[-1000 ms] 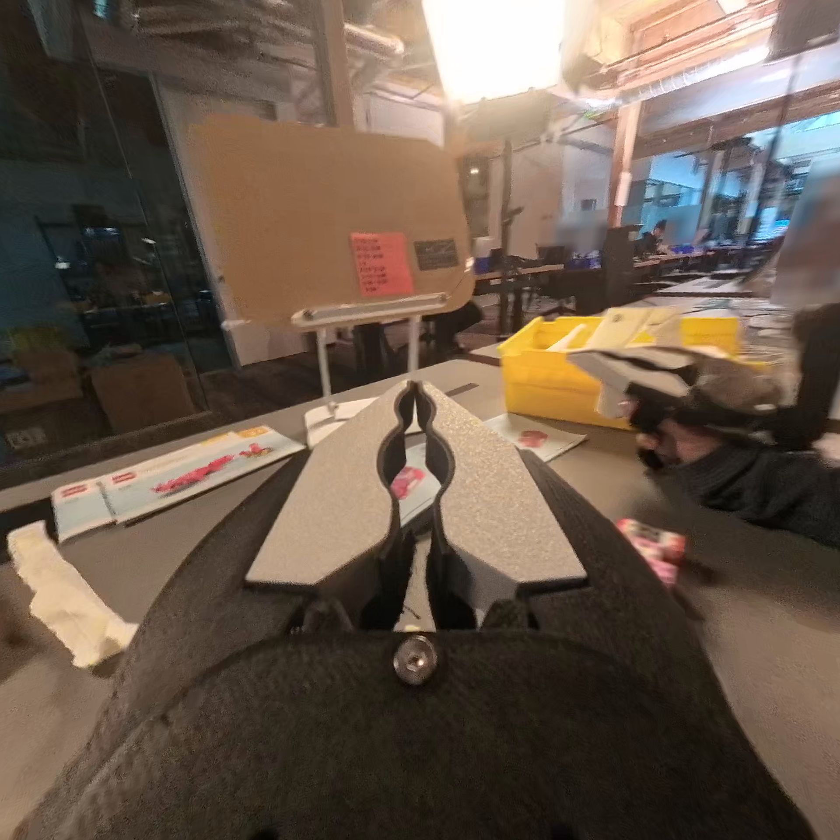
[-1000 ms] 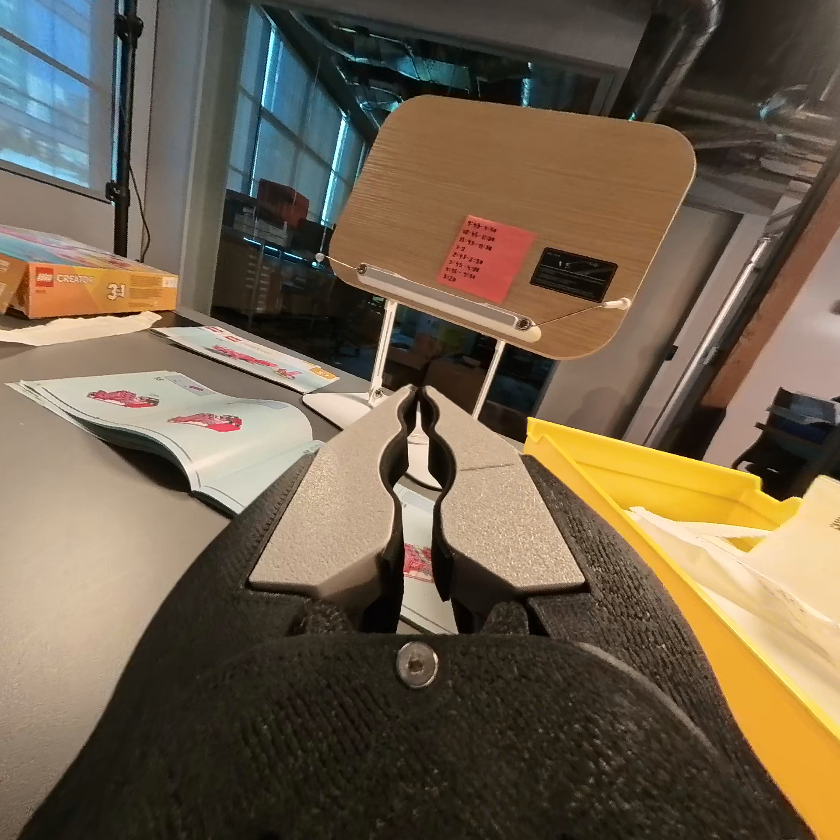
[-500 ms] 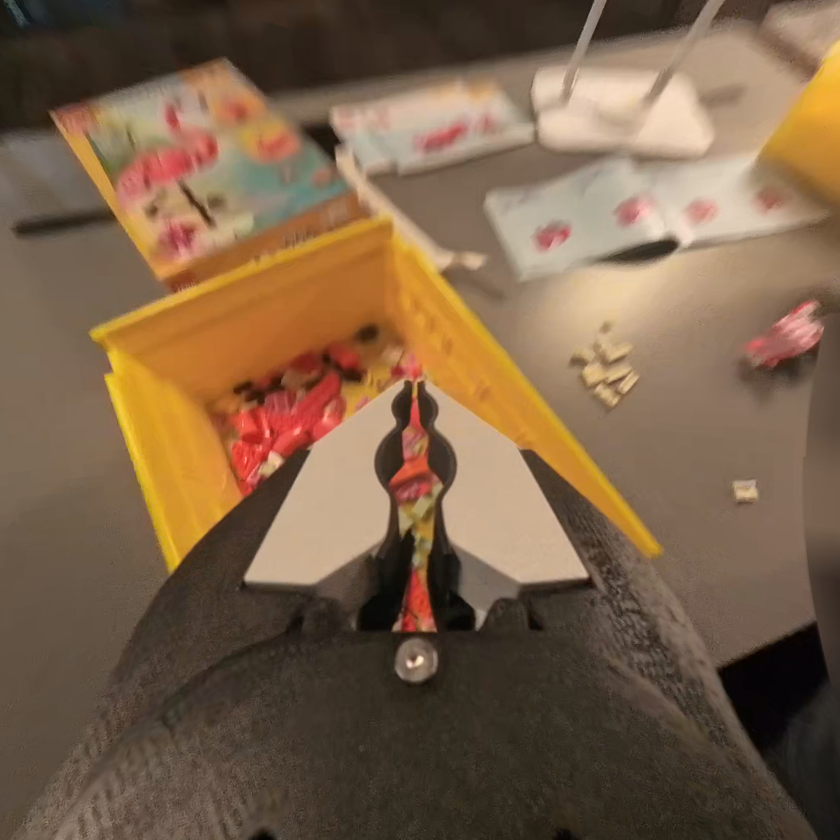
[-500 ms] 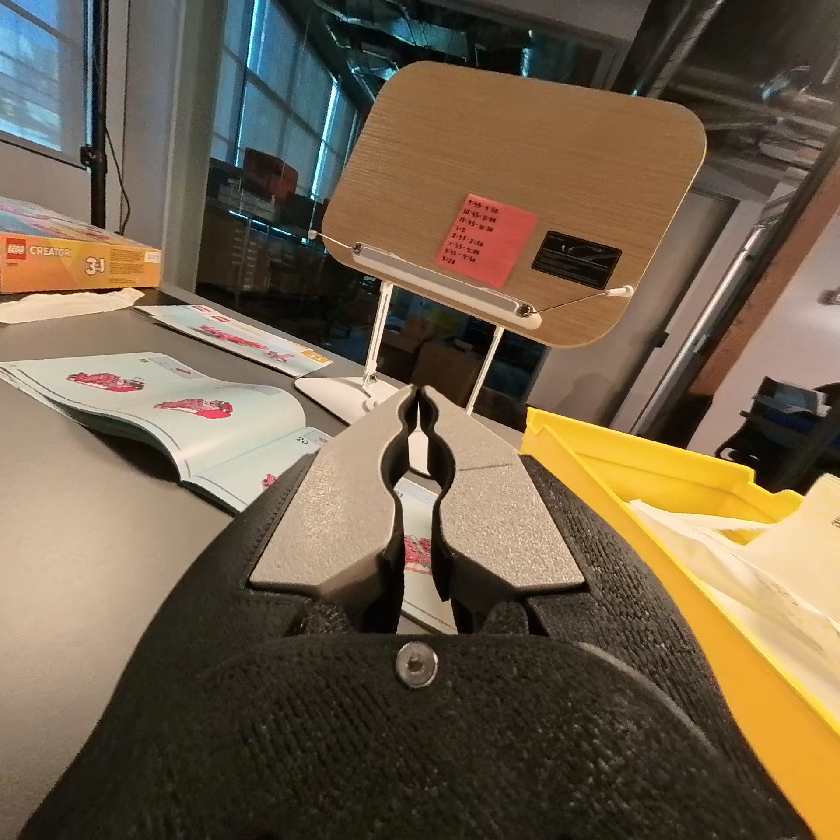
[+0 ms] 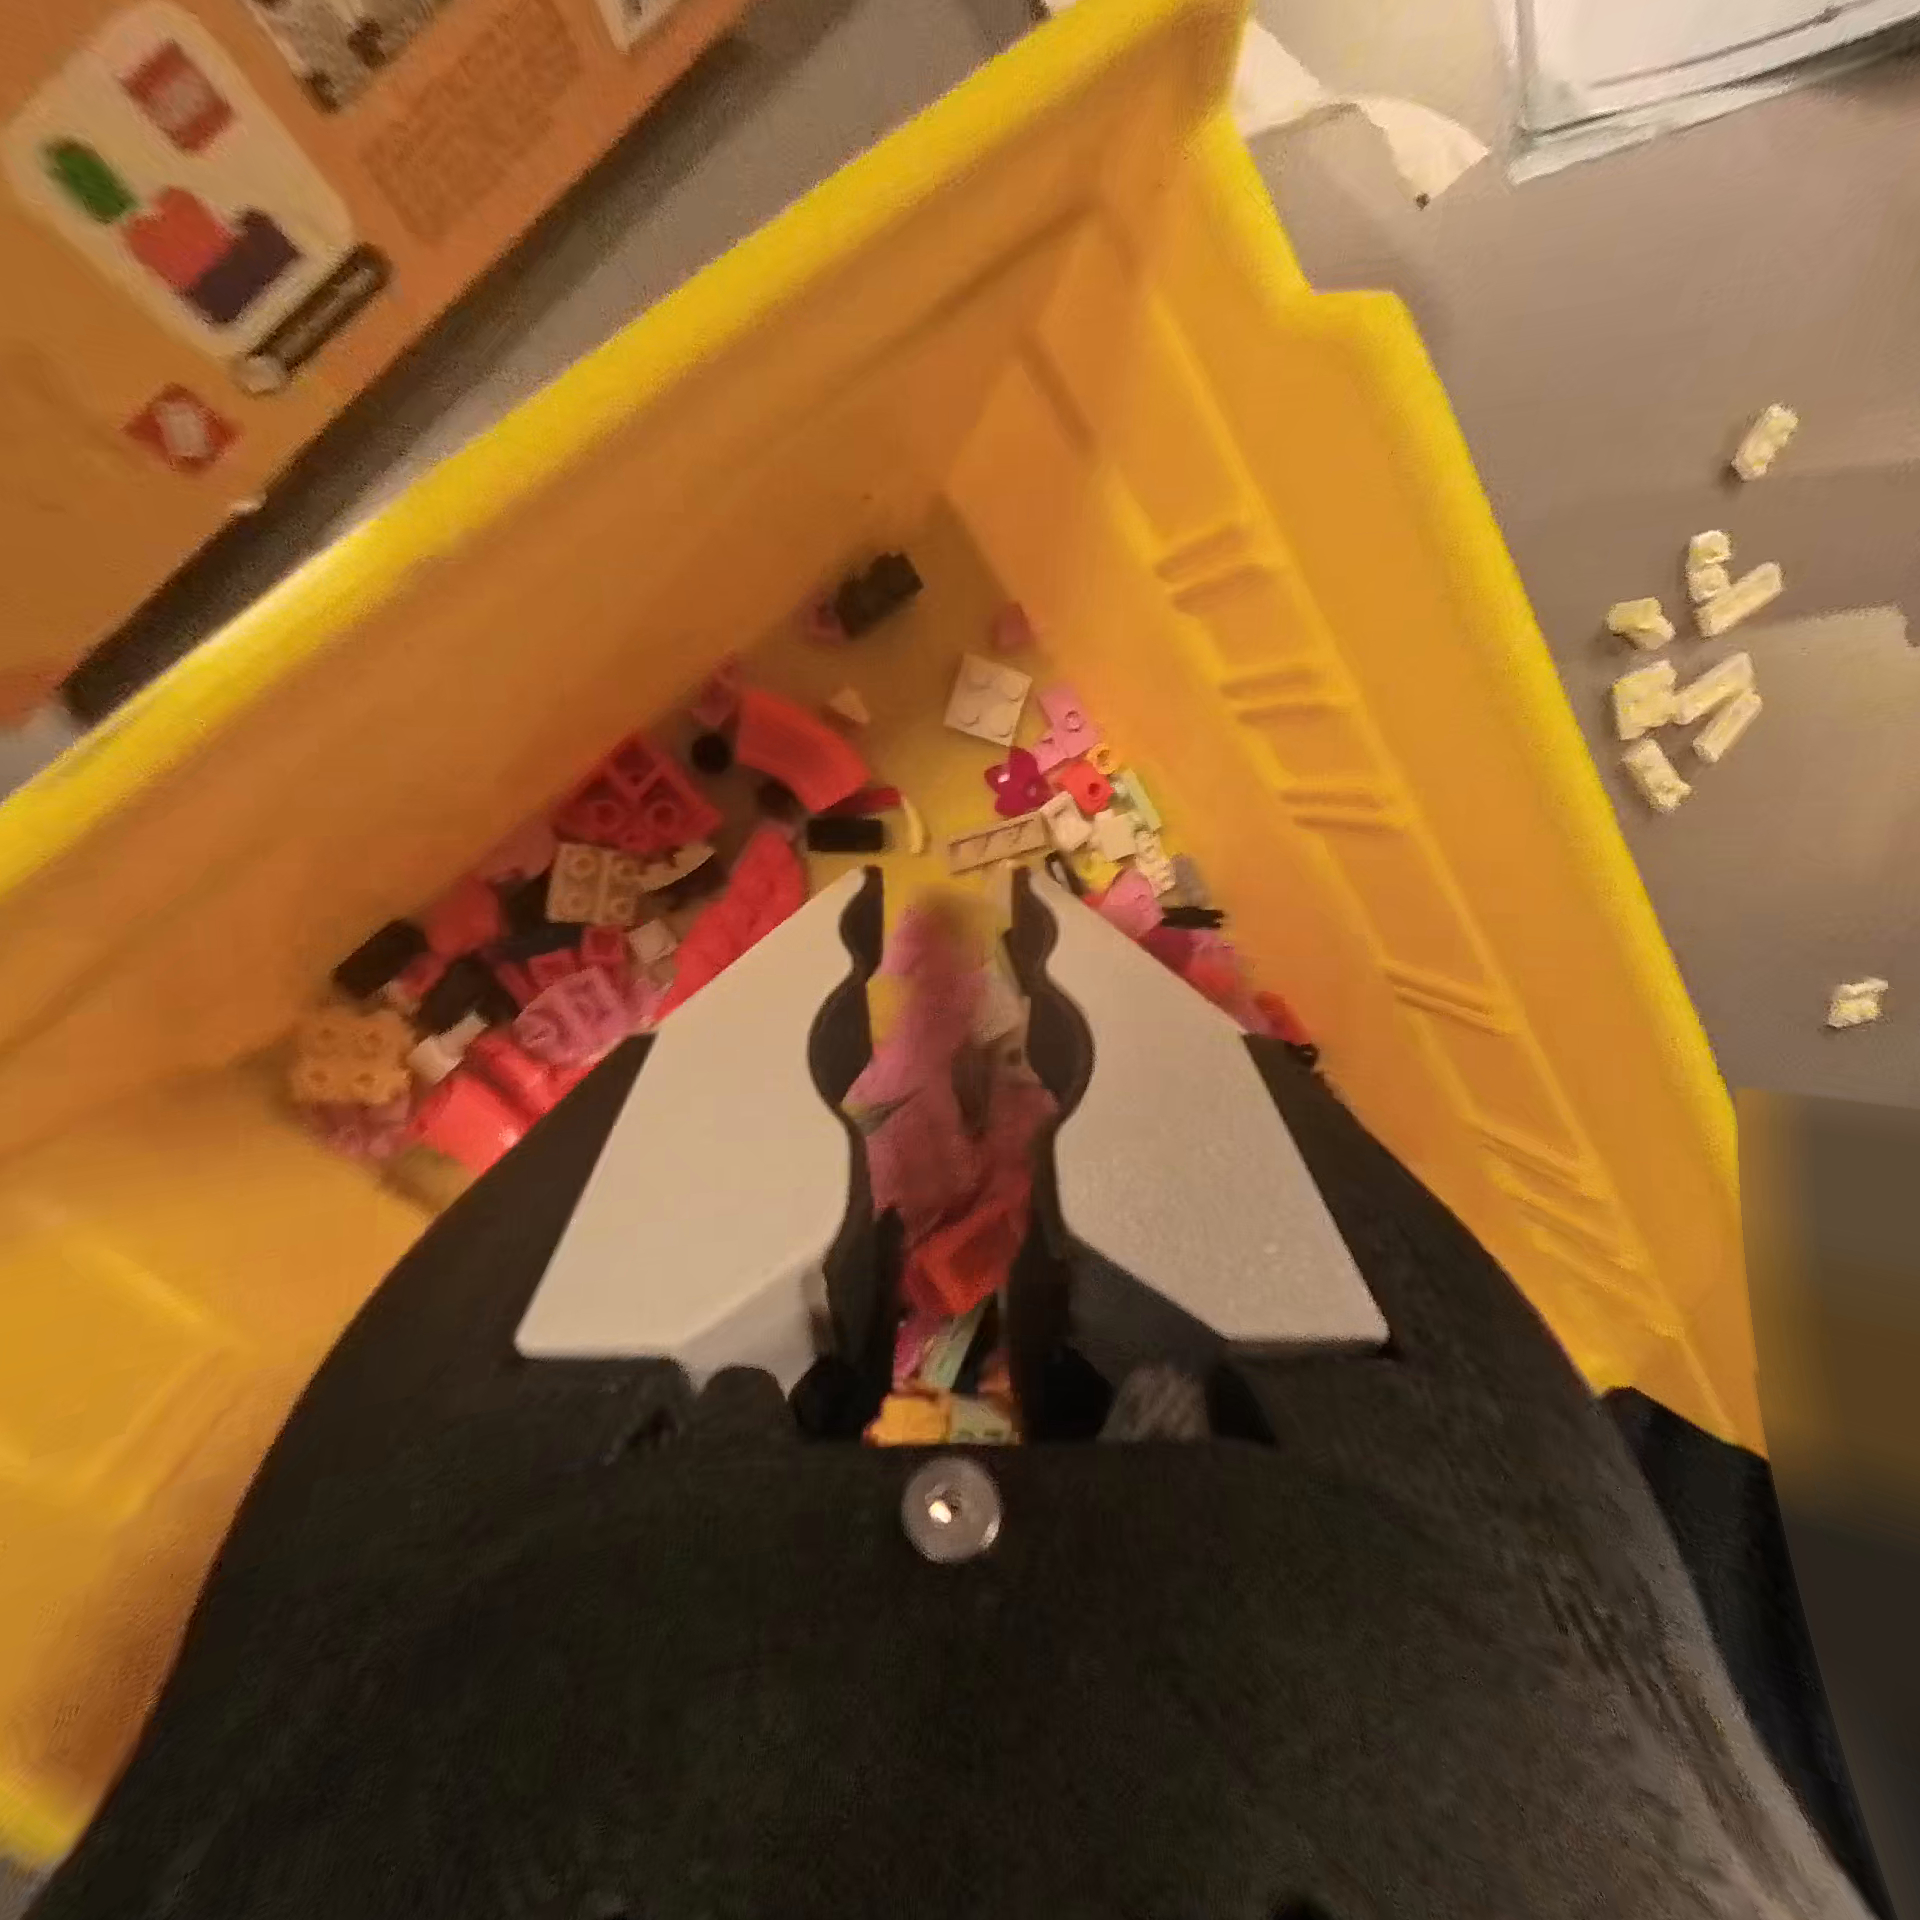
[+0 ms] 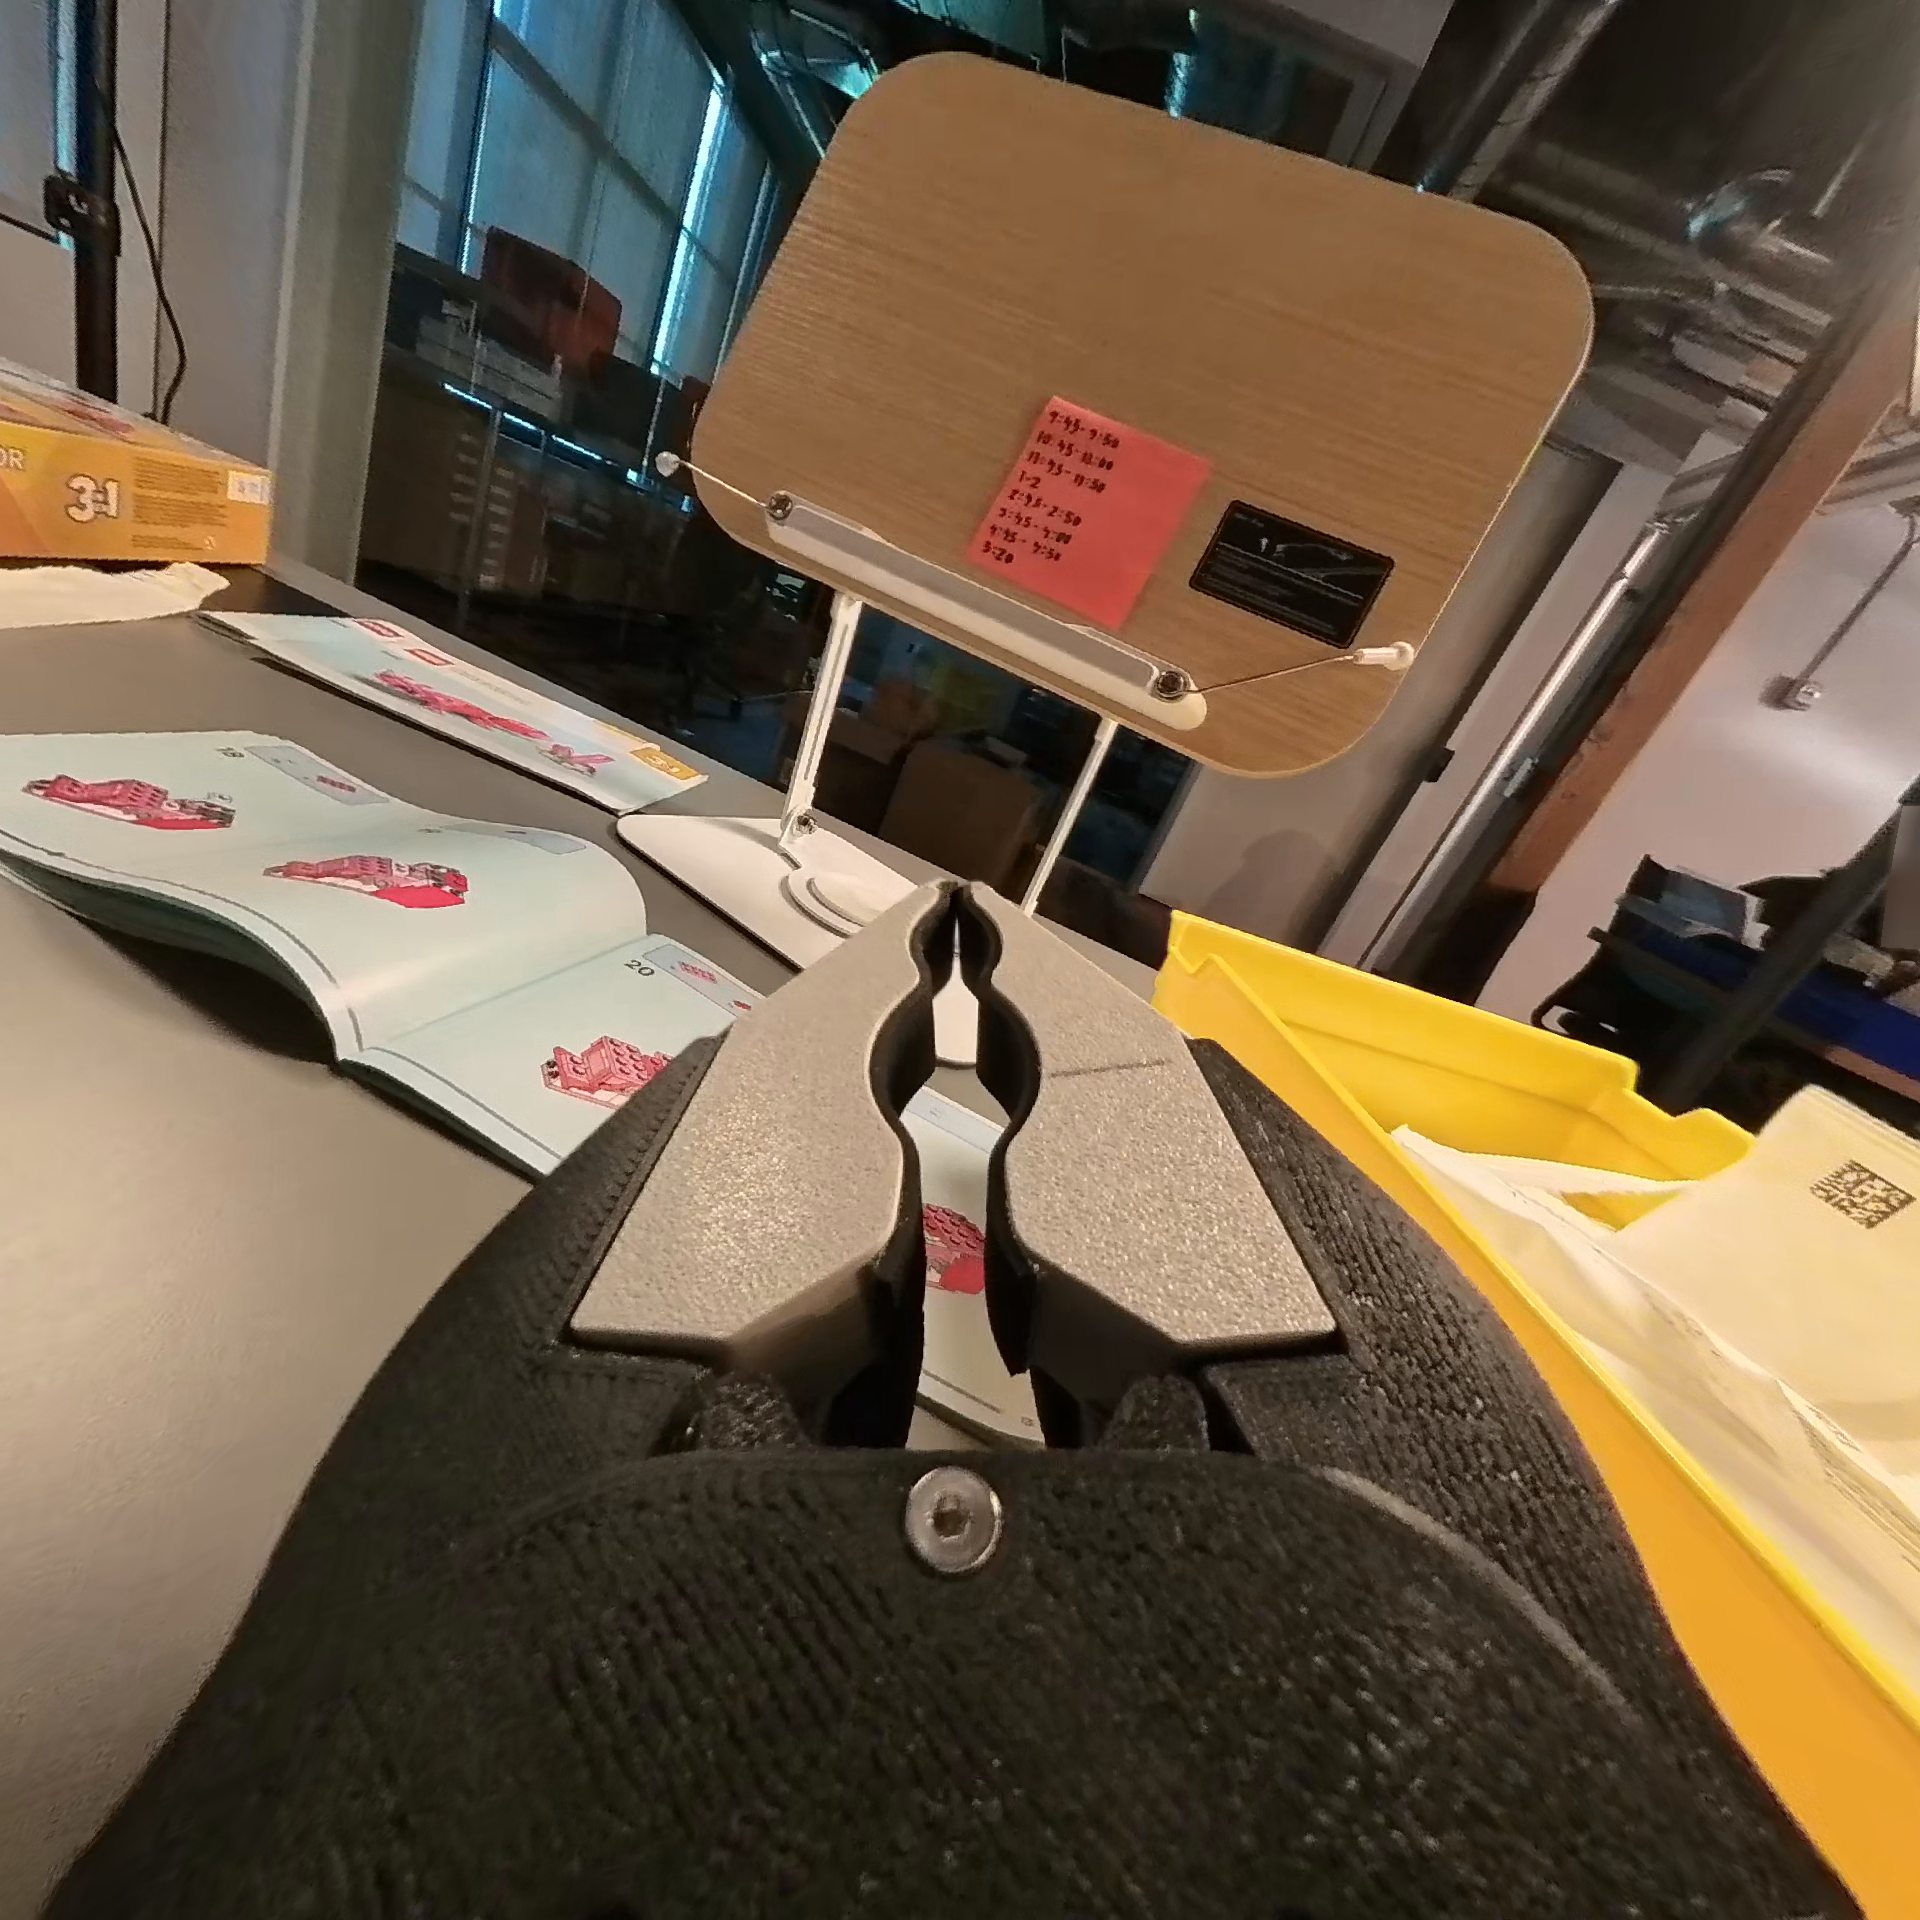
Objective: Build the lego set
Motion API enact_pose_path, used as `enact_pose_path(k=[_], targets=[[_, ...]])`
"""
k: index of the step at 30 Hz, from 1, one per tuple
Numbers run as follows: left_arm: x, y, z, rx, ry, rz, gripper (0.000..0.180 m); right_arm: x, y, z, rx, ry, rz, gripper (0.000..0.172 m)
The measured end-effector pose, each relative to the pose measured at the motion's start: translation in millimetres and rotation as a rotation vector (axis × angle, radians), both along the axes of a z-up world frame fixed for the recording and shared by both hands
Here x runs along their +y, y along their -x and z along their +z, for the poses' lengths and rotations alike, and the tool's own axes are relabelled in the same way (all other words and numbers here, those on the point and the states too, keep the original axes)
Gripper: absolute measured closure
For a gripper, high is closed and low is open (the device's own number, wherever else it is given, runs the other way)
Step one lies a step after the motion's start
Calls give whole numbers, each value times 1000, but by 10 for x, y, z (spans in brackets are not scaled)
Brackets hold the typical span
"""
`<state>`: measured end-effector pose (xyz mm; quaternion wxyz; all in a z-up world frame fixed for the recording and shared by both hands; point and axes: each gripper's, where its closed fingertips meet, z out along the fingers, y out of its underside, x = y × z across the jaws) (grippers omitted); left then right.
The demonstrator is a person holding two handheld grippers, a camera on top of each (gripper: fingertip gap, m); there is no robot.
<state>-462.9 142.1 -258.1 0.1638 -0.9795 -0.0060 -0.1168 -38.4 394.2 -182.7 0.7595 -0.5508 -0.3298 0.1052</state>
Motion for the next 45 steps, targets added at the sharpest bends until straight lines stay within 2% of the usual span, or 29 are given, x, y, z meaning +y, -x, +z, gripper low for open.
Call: enact_pose_path(k=[2,5,10,14,17,20,23,24,27,29,31,34,39,42,43,45], targets=[[24,-98,-71,-40,19,-41,154,3,10,-8,-13,-6,-6,172],[57,-130,-169,-8,22,-110,153,8,18,-19,-29,-10,-14,172],[172,-296,-175,-88,-45,-146,152,8,25,-27,-43,-16,-22,172],[222,-289,-207,-14,-67,-181,150,1,40,-34,-59,-24,-24,172],[167,-322,-264,3,-20,-201,150,-4,57,-42,-71,-28,-22,172],[149,-69,-286,154,7,-97,143,-11,64,-41,-75,-32,-20,172],[91,97,-179,258,-13,-92,138,-15,66,-39,-72,-33,-16,172],[68,33,-135,214,-29,-120,138,-17,67,-37,-71,-33,-15,172],[-95,-339,-27,-43,-26,-247,135,-21,69,-33,-70,-36,-13,172],[-215,-418,-57,-79,13,-320,122,-26,72,-29,-69,-38,-11,172],[-280,-411,-142,-39,46,-364,105,-31,72,-26,-67,-39,-9,172],[-300,-299,-276,99,78,-408,100,-36,72,-21,-66,-42,-7,172],[-226,-166,-359,269,77,-430,103,-43,76,-21,-65,-43,-2,172],[-78,42,-284,371,11,-312,120,-49,79,-20,-65,-44,1,172],[-49,127,-230,409,-16,-279,122,-50,79,-18,-65,-44,2,172],[-58,157,-111,391,-61,-239,121,-52,80,-18,-64,-44,3,172]])
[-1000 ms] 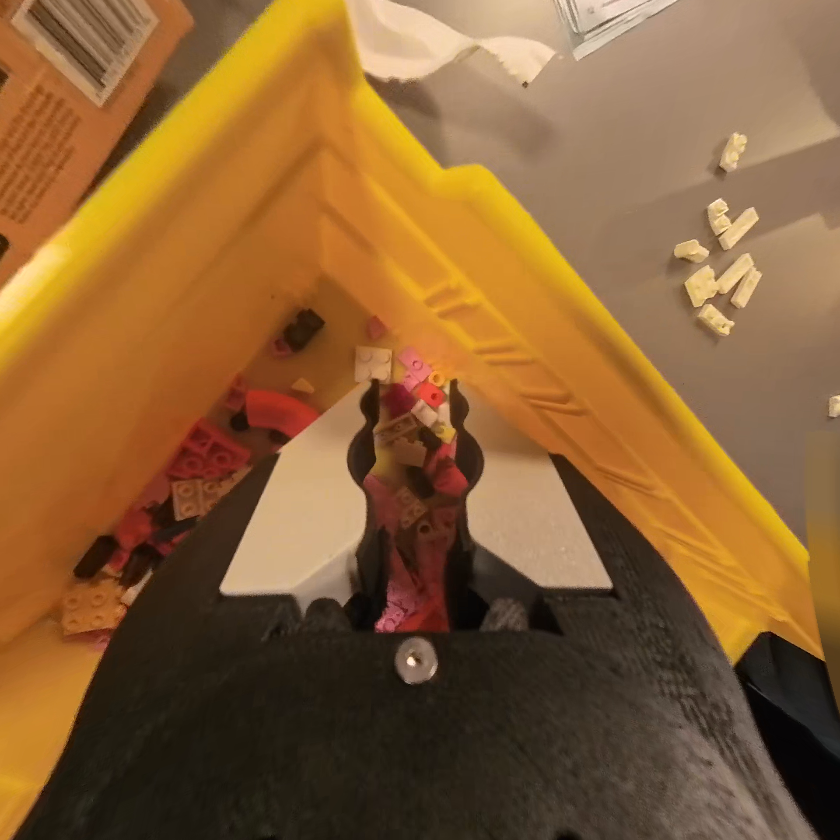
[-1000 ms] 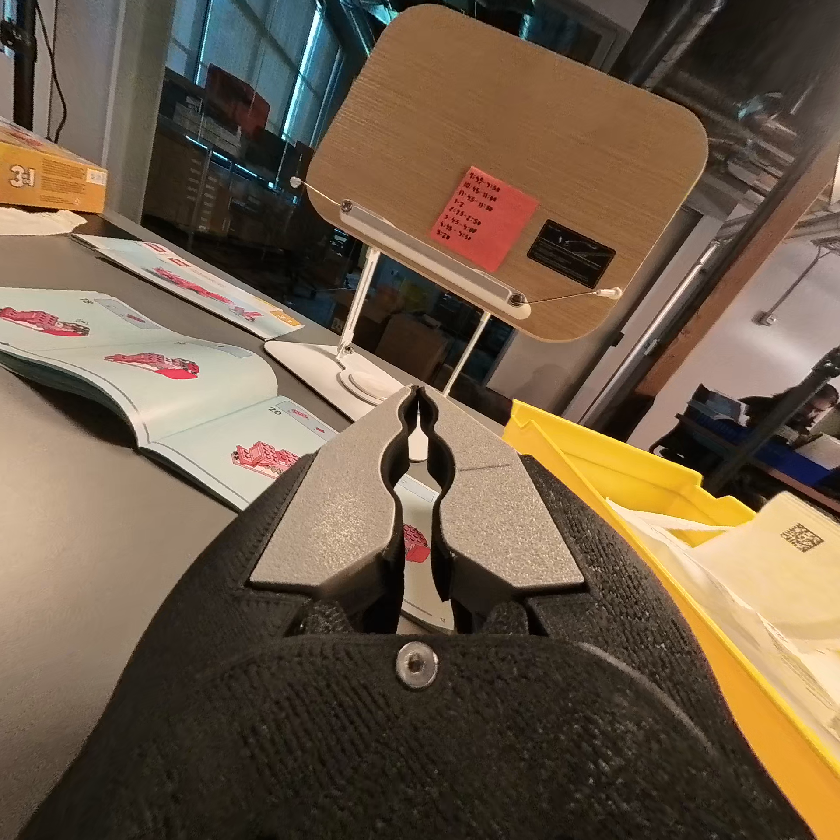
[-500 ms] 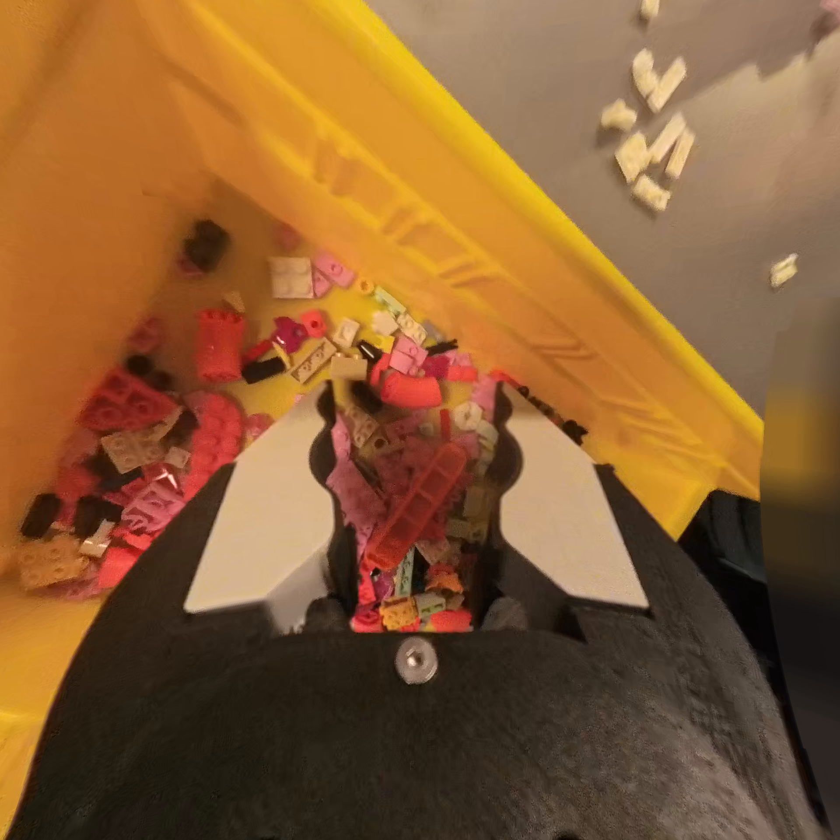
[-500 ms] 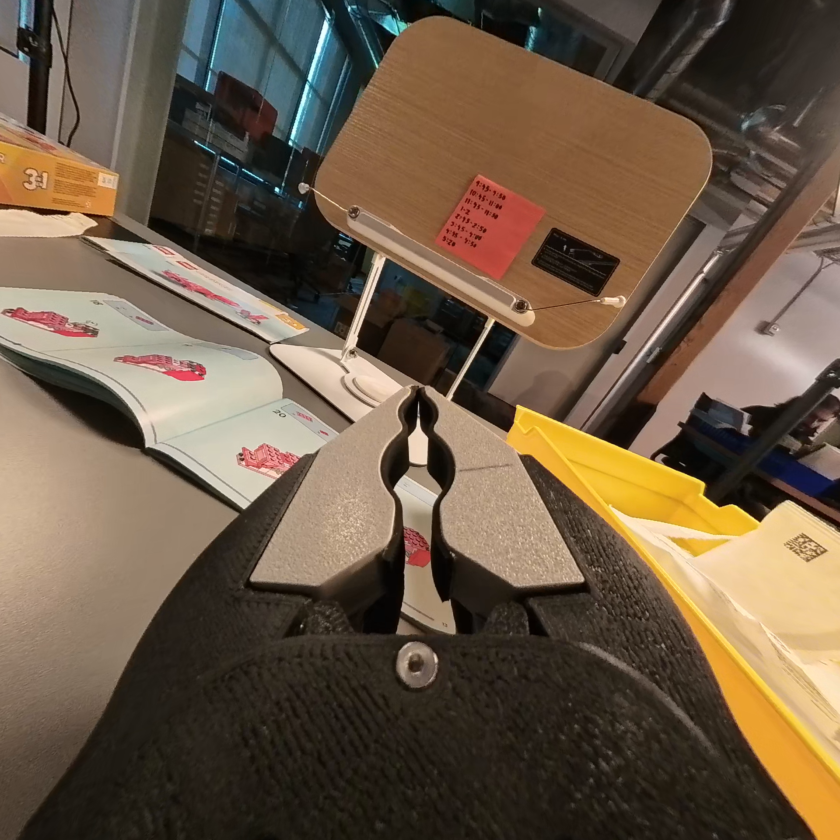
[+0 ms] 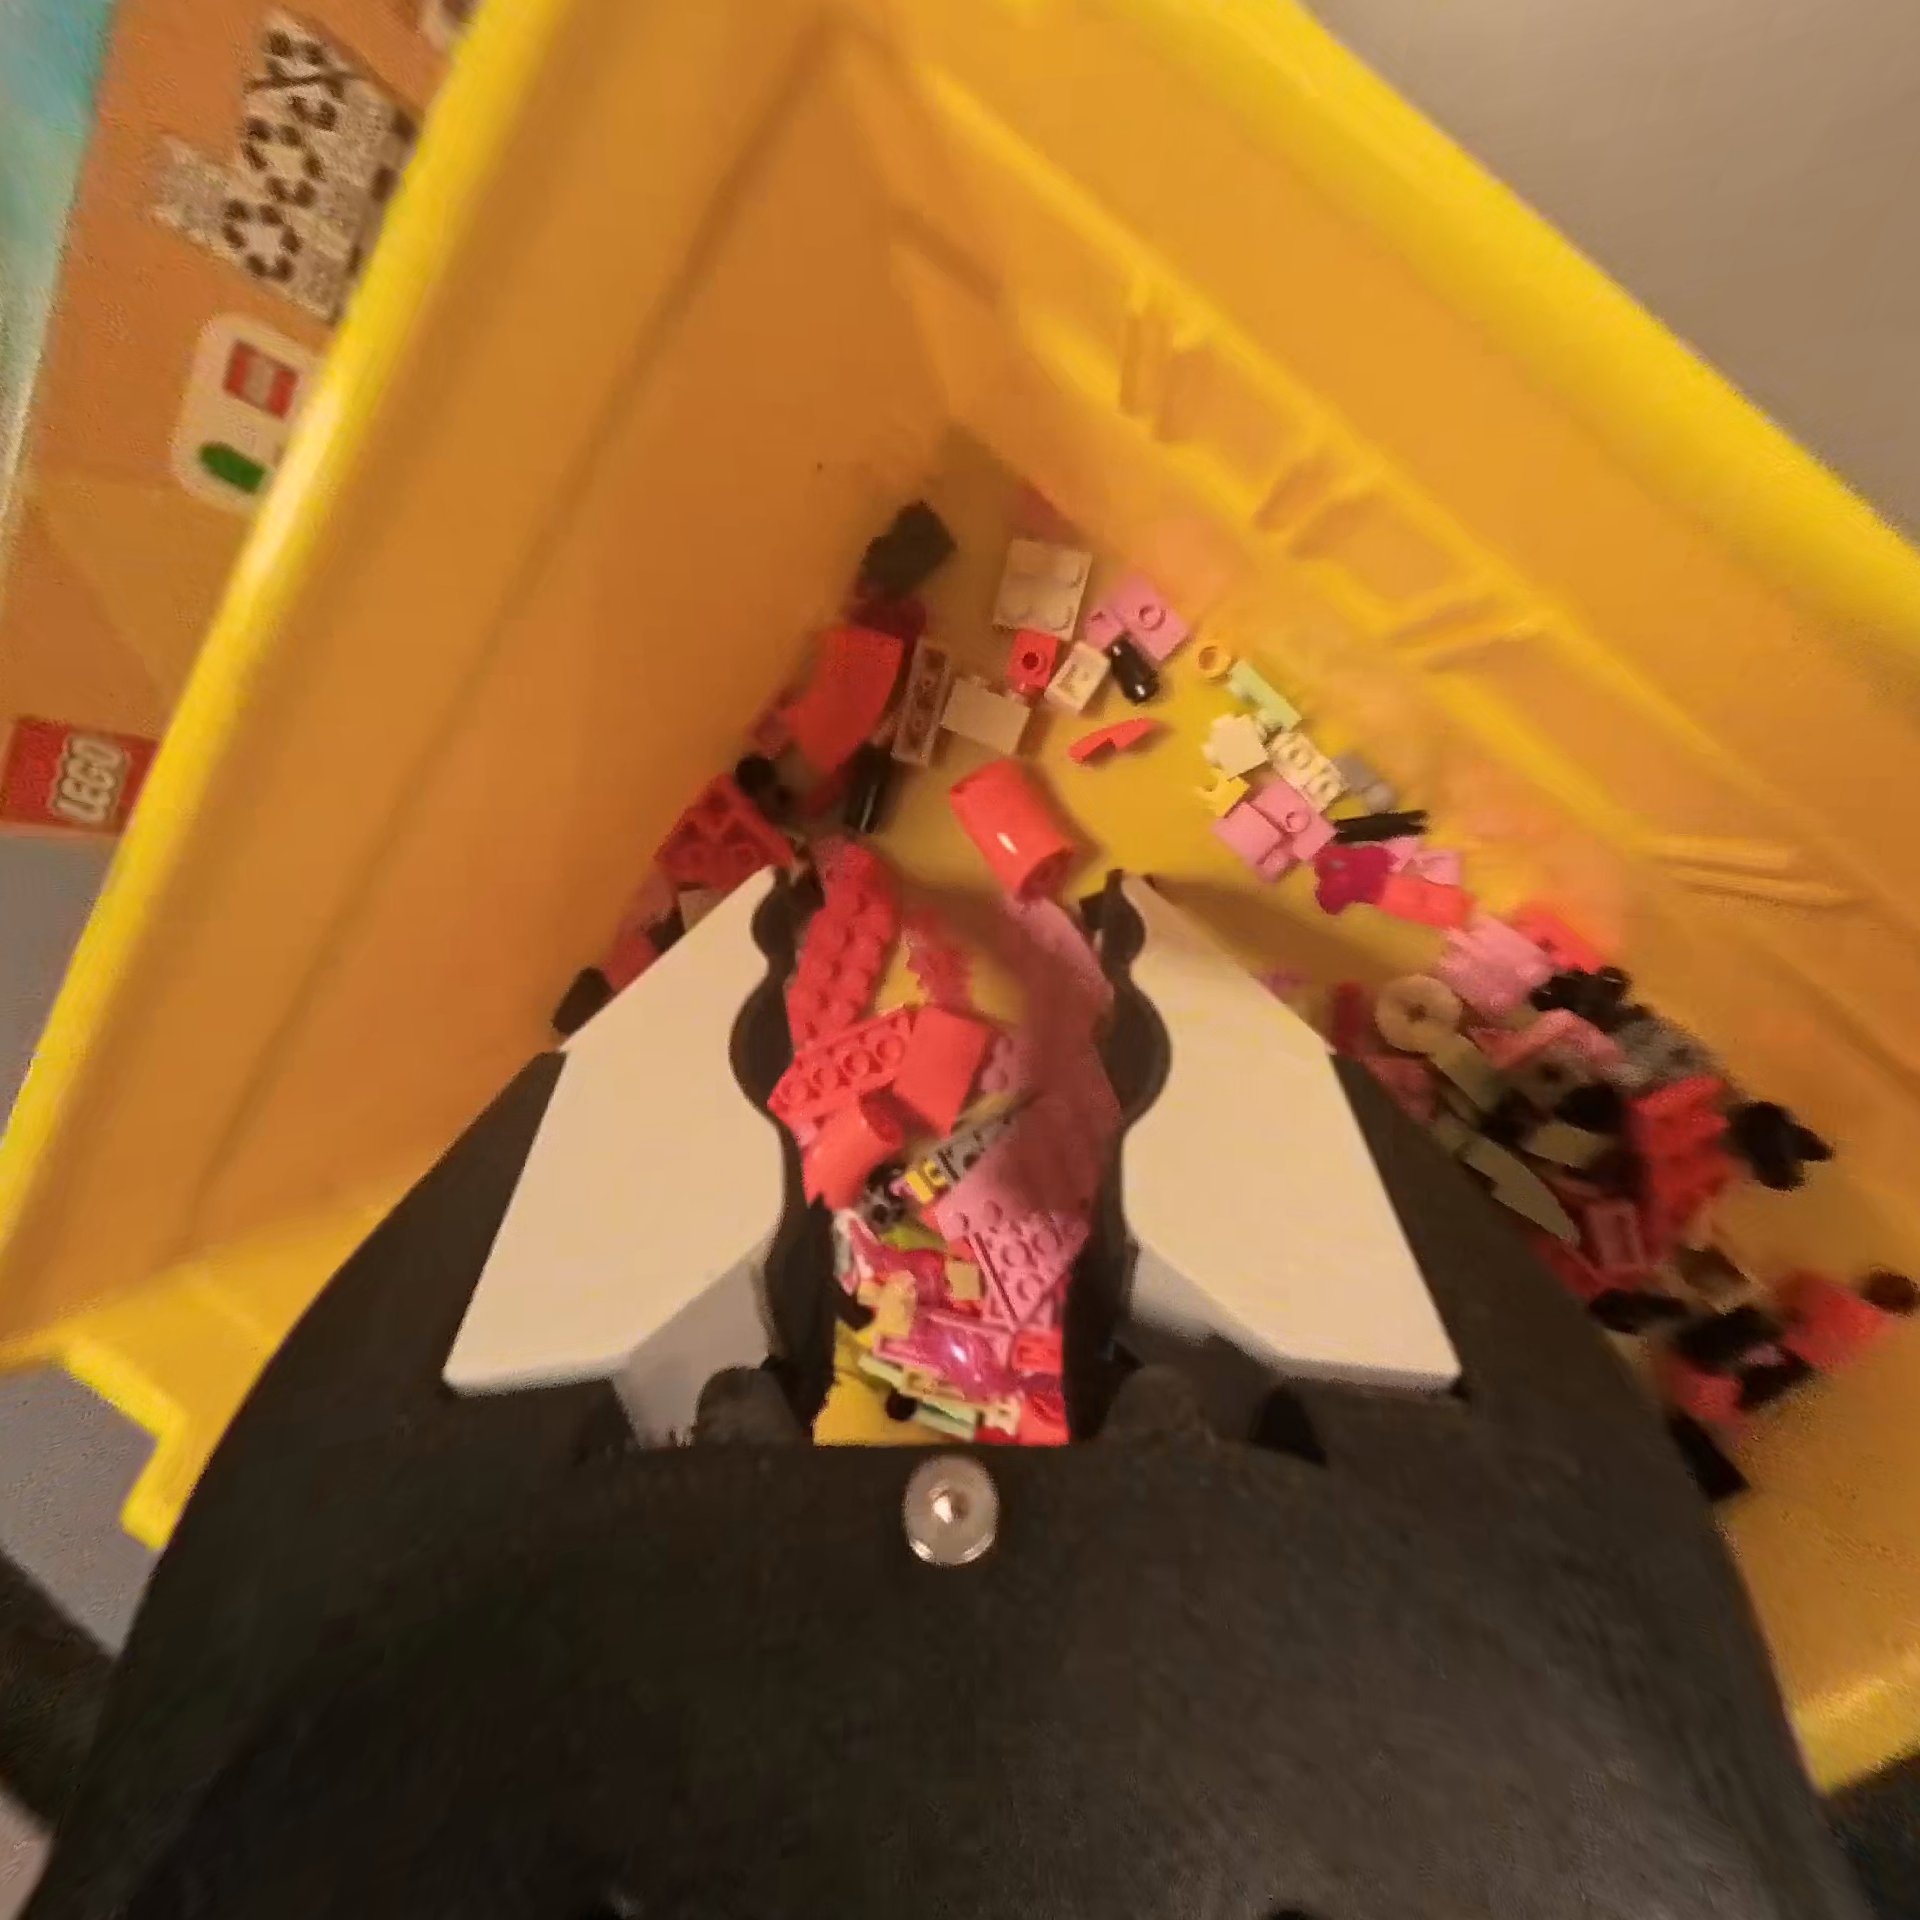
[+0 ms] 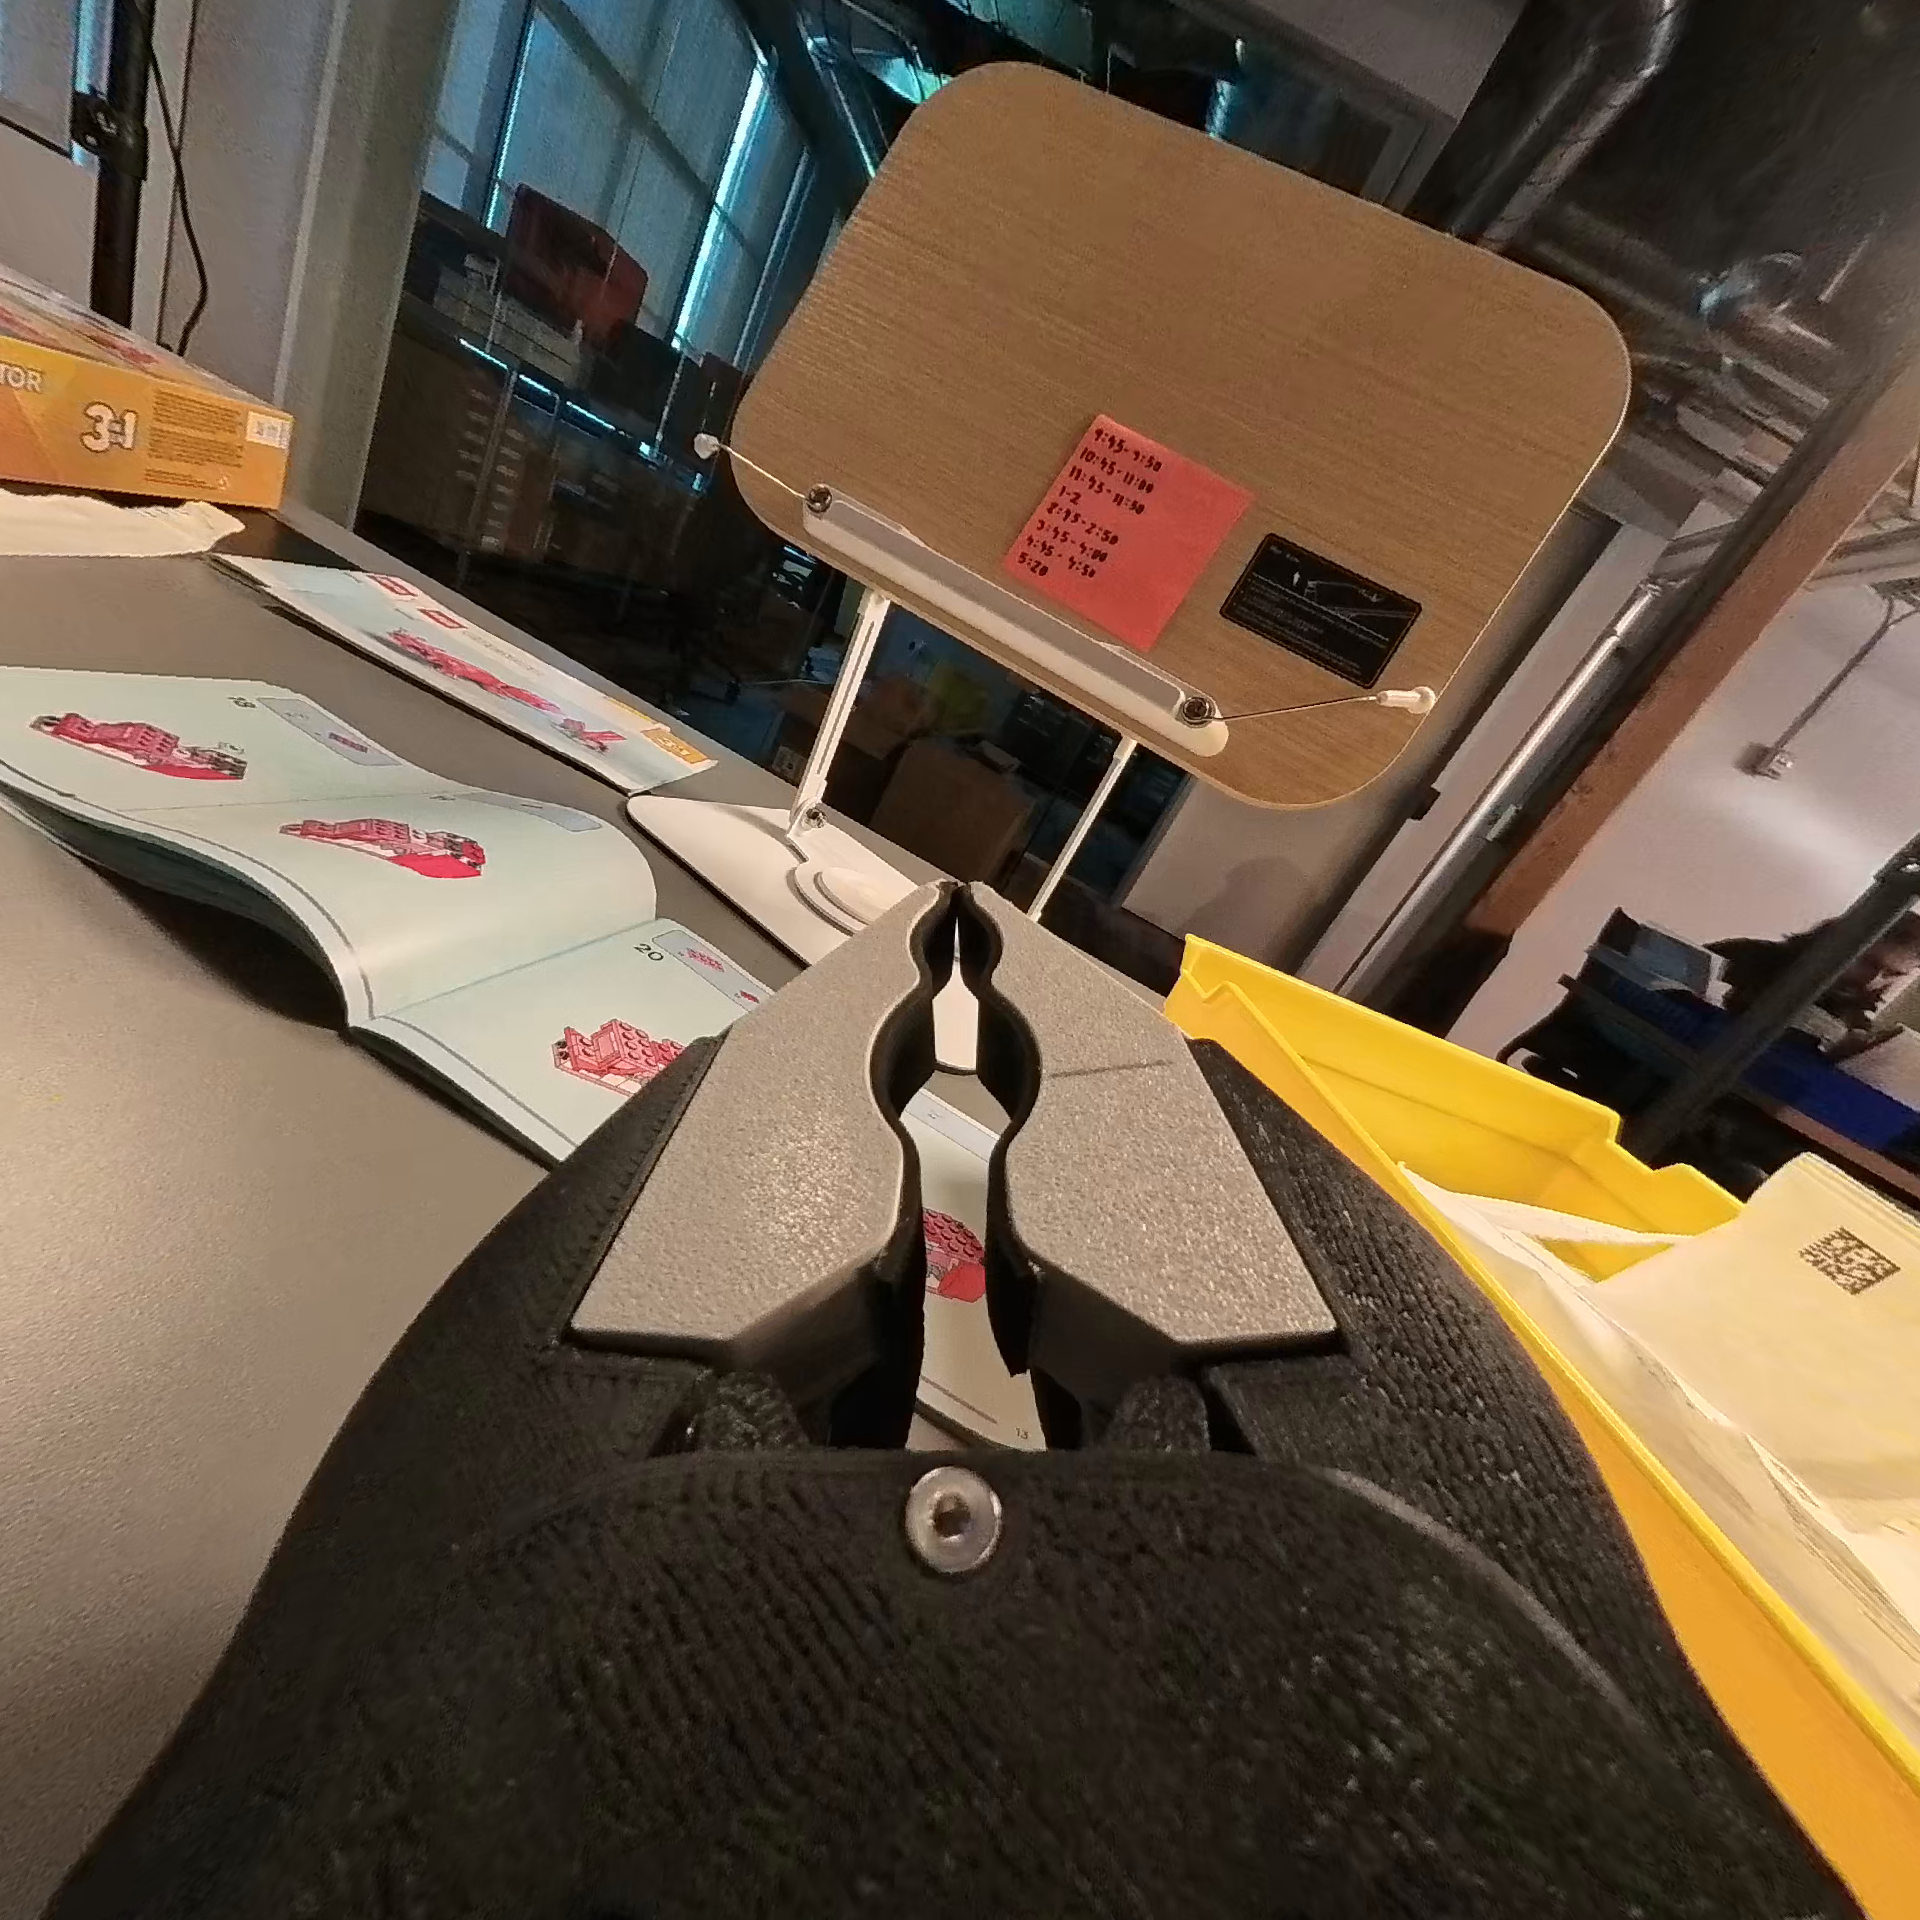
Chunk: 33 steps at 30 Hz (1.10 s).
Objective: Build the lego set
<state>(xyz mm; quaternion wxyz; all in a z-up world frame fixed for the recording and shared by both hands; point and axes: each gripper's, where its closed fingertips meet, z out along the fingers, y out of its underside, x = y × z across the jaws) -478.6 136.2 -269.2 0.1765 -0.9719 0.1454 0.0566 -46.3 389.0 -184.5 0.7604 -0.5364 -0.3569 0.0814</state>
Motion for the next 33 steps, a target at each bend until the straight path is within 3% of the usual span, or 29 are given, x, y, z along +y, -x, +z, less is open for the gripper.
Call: enact_pose_path(k=[4,7,11,14,18,26,31,33], targets=[[-232,-178,167,-152,40,-28,123,-12,15,-1,-2,-2,9,172],[-509,-135,184,-114,150,-32,128,-20,25,-2,-8,-6,12,172],[-1096,-198,197,-120,384,-64,147,-41,39,-1,-14,-13,18,172],[-1425,-161,181,-40,522,-74,177,-58,66,-8,-24,-16,28,172],[-1653,-307,105,-92,641,-67,180,-71,77,-9,-28,-19,33,172],[-1652,-463,-110,-153,664,-118,180,-101,96,-7,-34,-27,47,172],[-1264,-667,-148,-234,454,-227,180,-120,118,-11,-46,-35,55,172],[-1155,-652,-125,-236,409,-205,179,-122,117,-9,-44,-35,57,172]])
